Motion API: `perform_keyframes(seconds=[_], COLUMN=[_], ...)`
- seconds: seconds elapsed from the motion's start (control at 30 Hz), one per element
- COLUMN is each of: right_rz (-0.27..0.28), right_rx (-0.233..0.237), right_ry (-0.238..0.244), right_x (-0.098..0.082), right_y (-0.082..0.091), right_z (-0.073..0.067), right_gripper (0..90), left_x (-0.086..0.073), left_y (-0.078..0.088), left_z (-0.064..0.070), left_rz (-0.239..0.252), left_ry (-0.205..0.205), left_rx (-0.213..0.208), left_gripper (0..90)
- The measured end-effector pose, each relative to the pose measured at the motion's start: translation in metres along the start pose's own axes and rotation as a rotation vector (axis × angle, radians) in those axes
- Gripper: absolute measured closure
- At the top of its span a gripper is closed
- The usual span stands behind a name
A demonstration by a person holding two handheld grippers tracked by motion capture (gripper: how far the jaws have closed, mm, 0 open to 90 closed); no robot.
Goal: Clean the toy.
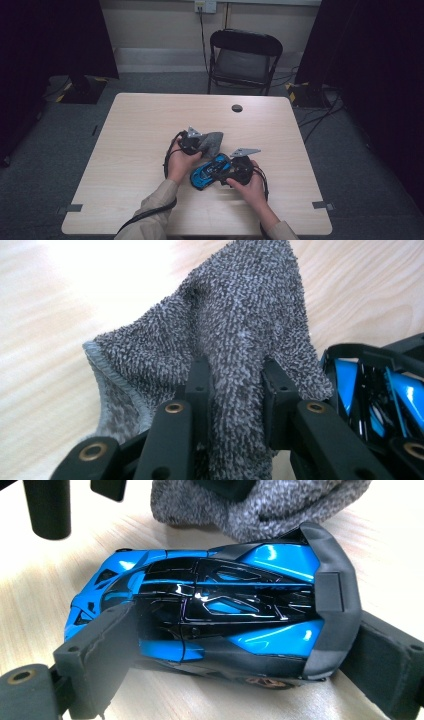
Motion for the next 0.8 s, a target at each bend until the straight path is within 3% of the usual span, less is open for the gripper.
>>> perform_keyframes(seconds=[0.37,0.8], right_rz=[-0.006,-0.011], right_rx=[-0.001,0.003], right_ry=[0.005,0.009], right_x=[0.000,0.001], right_y=[0.000,0.000], right_z=[0.000,0.000], right_gripper=[7.1,7.0], left_x=[-0.003,-0.011], left_y=[-0.002,0.010], left_z=[0.014,0.021], left_rz=[-0.022,-0.035], left_ry=[-0.054,-0.058], left_rx=[-0.053,-0.098], left_gripper=[70.8,71.6])
Point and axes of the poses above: each handheld gripper's, and its own axes: y roughly backward along the jaws, x roughly out of its top, z roughly to its right, the point moved 9 cm from there along -y, roughly forward along the jaws, and after that the axes turned 11 degrees about -y, right-handed, at the moved point
